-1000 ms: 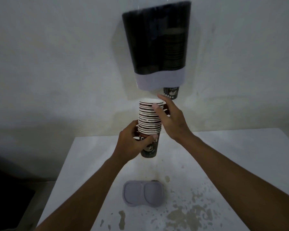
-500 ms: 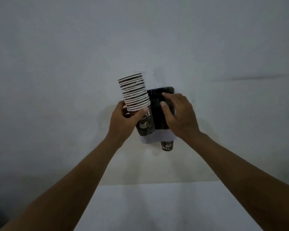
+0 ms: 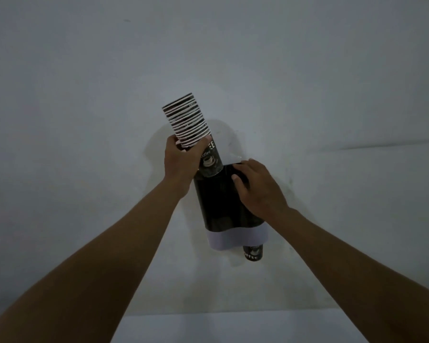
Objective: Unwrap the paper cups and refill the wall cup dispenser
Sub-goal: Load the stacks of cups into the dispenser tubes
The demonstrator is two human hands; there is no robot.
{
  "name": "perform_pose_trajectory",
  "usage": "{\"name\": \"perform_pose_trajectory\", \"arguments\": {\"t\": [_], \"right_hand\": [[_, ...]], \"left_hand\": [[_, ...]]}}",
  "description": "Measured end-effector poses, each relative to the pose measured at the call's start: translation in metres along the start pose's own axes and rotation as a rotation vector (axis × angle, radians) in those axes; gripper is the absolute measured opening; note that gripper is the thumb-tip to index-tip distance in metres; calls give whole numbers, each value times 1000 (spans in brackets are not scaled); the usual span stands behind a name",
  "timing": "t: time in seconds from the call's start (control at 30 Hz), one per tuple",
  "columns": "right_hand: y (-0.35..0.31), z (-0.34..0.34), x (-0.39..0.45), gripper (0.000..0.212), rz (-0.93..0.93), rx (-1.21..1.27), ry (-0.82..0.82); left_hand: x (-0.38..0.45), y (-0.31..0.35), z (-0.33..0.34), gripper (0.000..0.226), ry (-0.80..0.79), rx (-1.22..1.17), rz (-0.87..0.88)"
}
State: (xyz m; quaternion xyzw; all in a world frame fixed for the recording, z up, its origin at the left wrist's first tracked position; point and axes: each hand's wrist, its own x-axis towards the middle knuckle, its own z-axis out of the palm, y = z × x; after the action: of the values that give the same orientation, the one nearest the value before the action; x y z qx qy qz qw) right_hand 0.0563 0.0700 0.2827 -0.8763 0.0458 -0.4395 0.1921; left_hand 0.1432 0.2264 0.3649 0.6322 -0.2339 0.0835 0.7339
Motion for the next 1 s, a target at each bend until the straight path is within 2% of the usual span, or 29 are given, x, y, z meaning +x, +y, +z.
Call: {"name": "perform_pose_trajectory", "arguments": {"t": [0.1,0.23,0.37,0.53,0.7,0.83,0.9,1.0], "right_hand": [[9,10,-4,32,-15,14,72],[12,22,-7,31,-32,22,160],[8,32,-10,32,4,40,220],[4,34,-12,35,29,36,220],[6,31,-11,33,28,34,197],[7,30,-10,32,36,51,193],[7,30,-10,32,39,55,197],[7,32,-11,31,31,59,207]], "left_hand": [[8,-12,4,72,1,110,31],[8,-31,10,78,-96,237,30],[4,-43,11,84,-155,393,143],[5,-40,8,72,-140,572,227],[-3,-57,9,54,-13,460,158],[-5,-66,11,86,6,459,242],[-3,-70,11,92,-19,462,273],[-2,-74,12,96,-6,510,230]]}}
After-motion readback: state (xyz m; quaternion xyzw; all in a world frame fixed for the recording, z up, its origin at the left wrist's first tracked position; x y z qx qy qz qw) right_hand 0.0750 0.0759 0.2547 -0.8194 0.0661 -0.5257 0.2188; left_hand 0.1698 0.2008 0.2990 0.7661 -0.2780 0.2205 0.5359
